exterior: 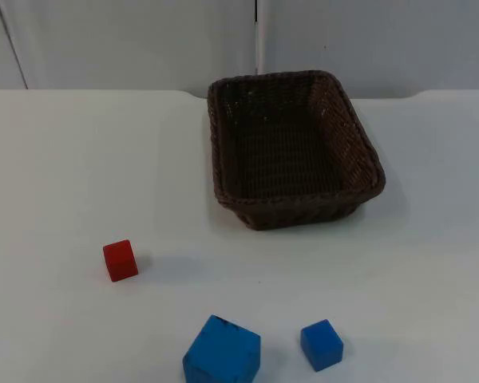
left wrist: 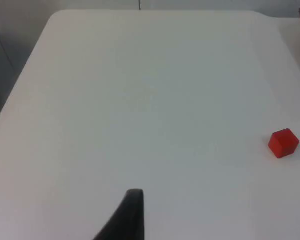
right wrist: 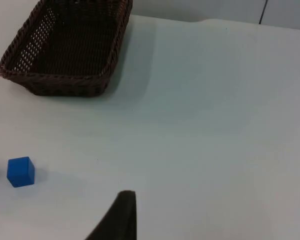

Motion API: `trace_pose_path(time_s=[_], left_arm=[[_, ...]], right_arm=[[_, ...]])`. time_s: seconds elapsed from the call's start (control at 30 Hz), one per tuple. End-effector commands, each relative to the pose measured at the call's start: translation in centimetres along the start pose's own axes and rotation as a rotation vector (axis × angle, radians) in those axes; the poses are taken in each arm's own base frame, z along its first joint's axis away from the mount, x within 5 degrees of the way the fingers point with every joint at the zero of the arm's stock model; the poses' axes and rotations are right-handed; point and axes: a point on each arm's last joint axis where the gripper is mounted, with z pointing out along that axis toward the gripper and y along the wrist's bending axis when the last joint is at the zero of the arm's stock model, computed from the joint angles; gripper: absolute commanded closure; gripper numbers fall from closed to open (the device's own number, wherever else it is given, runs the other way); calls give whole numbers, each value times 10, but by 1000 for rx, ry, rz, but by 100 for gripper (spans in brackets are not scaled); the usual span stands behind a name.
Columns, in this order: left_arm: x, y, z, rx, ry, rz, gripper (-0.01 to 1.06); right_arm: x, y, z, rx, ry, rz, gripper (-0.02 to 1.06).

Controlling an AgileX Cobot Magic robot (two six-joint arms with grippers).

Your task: Pick up the basket with the left hand and place the largest block into the basket with the right hand.

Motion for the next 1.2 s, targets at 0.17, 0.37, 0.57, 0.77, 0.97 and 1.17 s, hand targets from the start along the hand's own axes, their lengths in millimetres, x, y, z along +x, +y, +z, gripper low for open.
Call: trace_pose_path(time_s=[0.17,0.37,0.57,0.77,0.97,1.17], left_arm=[[-16,-1,4,11,31,-16,0],[-30,-3,11,30,62,-30,0],[-49,-10,20,110,69,-84,0],[-66,-15,26,165,32,-83,0],[-87,-20,34,215,6,-72,0],[-106,-21,46,232,43,-70,0]], right_arm=[[0,0,0,2,-3,-4,0],[0,0,0,2,-3,-4,0],[0,0,0,2,-3,-4,0],[0,0,0,2,-3,-4,0],[0,0,0,2,-3,-4,0],[0,0,0,2,-3,-4,0]])
